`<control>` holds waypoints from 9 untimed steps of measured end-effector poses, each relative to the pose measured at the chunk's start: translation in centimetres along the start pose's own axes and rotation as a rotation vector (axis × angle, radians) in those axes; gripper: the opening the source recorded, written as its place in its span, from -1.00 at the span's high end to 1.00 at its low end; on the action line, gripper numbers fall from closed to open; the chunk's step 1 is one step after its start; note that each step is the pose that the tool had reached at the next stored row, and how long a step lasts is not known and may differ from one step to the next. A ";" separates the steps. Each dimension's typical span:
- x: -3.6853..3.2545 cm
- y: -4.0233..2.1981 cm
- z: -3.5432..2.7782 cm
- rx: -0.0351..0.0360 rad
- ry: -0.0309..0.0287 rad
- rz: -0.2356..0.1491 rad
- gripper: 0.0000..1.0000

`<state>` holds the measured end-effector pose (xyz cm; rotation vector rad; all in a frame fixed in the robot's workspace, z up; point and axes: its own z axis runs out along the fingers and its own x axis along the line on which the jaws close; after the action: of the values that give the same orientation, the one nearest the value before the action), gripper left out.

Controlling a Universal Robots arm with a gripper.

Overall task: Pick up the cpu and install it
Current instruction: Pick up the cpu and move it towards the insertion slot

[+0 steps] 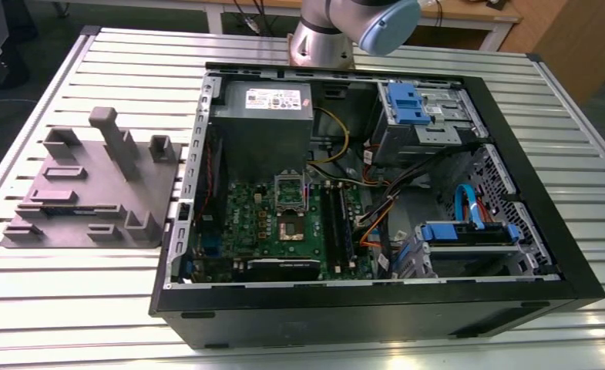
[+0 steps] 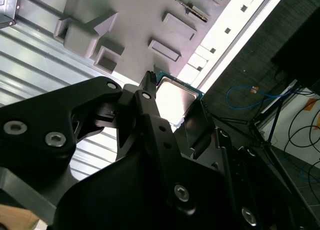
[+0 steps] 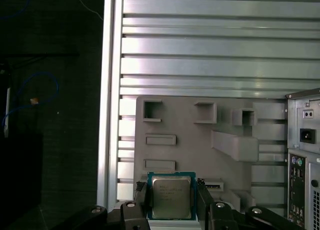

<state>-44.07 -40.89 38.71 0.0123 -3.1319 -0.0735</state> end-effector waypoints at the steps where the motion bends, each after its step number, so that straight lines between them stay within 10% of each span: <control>1: 0.00 0.00 0.00 0.0001 0.0000 0.000 0.06; 9: -0.16 0.00 0.00 0.0000 0.0000 0.000 0.06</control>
<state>-43.91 -40.89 38.71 0.0124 -3.1318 -0.0735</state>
